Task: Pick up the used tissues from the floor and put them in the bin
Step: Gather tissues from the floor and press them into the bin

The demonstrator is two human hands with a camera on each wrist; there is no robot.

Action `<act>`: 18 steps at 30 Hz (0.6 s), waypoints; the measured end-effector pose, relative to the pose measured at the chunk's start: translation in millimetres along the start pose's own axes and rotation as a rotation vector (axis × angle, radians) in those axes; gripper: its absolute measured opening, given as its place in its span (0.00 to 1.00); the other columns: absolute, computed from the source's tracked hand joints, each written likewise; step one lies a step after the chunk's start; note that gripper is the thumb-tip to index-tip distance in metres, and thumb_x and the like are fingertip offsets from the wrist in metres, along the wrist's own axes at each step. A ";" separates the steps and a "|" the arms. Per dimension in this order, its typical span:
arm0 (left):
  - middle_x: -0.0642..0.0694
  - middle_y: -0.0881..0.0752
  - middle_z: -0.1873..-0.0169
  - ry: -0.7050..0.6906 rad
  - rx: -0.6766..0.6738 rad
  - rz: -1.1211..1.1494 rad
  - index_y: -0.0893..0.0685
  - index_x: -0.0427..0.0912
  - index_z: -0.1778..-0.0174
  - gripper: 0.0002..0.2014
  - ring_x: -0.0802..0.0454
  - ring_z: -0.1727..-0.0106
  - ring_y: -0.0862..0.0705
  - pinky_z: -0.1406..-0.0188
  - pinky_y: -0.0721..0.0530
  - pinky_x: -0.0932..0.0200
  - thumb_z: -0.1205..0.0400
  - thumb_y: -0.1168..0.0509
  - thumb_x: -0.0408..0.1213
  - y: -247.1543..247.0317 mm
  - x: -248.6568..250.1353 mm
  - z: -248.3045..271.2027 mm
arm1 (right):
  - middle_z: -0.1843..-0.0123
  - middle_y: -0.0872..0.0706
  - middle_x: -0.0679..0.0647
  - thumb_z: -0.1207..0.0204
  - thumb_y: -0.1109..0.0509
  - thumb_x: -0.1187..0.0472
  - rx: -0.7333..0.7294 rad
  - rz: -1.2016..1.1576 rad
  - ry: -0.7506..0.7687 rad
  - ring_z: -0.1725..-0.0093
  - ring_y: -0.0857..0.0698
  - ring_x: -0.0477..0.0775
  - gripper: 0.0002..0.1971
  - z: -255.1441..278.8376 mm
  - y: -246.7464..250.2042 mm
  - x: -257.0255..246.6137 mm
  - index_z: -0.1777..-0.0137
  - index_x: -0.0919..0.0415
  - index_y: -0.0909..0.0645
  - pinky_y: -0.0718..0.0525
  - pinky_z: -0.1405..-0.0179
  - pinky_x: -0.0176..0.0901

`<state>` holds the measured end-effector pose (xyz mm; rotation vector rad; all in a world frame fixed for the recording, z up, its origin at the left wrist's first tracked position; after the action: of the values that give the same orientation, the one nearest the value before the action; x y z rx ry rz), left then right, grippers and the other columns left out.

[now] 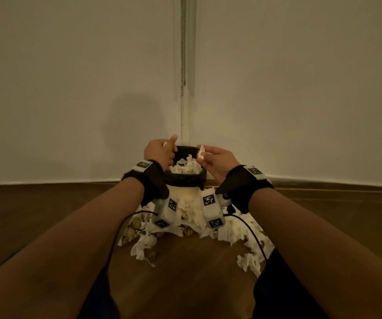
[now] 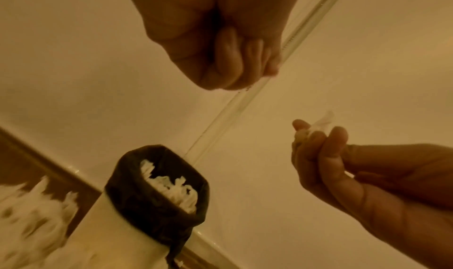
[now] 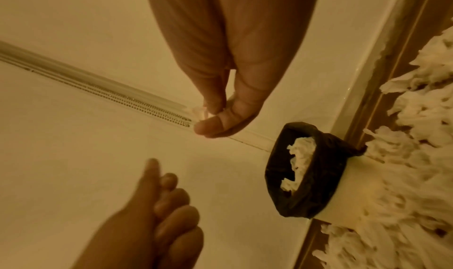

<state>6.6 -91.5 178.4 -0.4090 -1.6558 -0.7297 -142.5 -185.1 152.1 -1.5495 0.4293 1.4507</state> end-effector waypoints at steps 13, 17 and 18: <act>0.45 0.24 0.72 0.016 0.020 0.020 0.27 0.42 0.58 0.20 0.52 0.77 0.28 0.79 0.30 0.63 0.14 0.52 0.55 -34.0 -9.2 -23.5 | 0.67 0.15 0.59 0.25 0.30 0.74 0.177 0.312 0.089 0.71 0.21 0.52 0.09 -45.1 45.2 -19.9 0.46 0.77 0.16 0.19 0.75 0.32; 0.37 0.24 0.54 0.129 -0.111 0.044 0.36 0.39 0.38 0.13 0.52 0.65 0.25 0.72 0.27 0.64 0.16 0.42 0.34 -60.0 -26.4 -43.2 | 0.63 0.13 0.59 0.26 0.26 0.67 0.305 0.368 0.062 0.69 0.17 0.51 0.03 -66.6 70.2 -8.2 0.60 0.61 0.15 0.16 0.70 0.36; 0.33 0.23 0.49 0.124 -0.126 -0.006 0.35 0.34 0.33 0.15 0.48 0.59 0.23 0.67 0.24 0.63 0.16 0.44 0.29 -61.6 -30.0 -49.6 | 0.64 0.14 0.58 0.27 0.26 0.67 0.325 0.357 0.049 0.70 0.17 0.50 0.04 -71.8 73.3 -1.8 0.62 0.60 0.16 0.14 0.68 0.37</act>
<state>11.4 -166.1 138.8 -0.4393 -1.5006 -0.8497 -157.9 -279.7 115.4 -1.2905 0.9602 1.5194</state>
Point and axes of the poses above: each hand's wrist, its own z-axis away from the middle knuckle, its own y-axis out of the back of the hand, x = y × z, the point moved 10 cm from there along -z, towards the middle knuckle
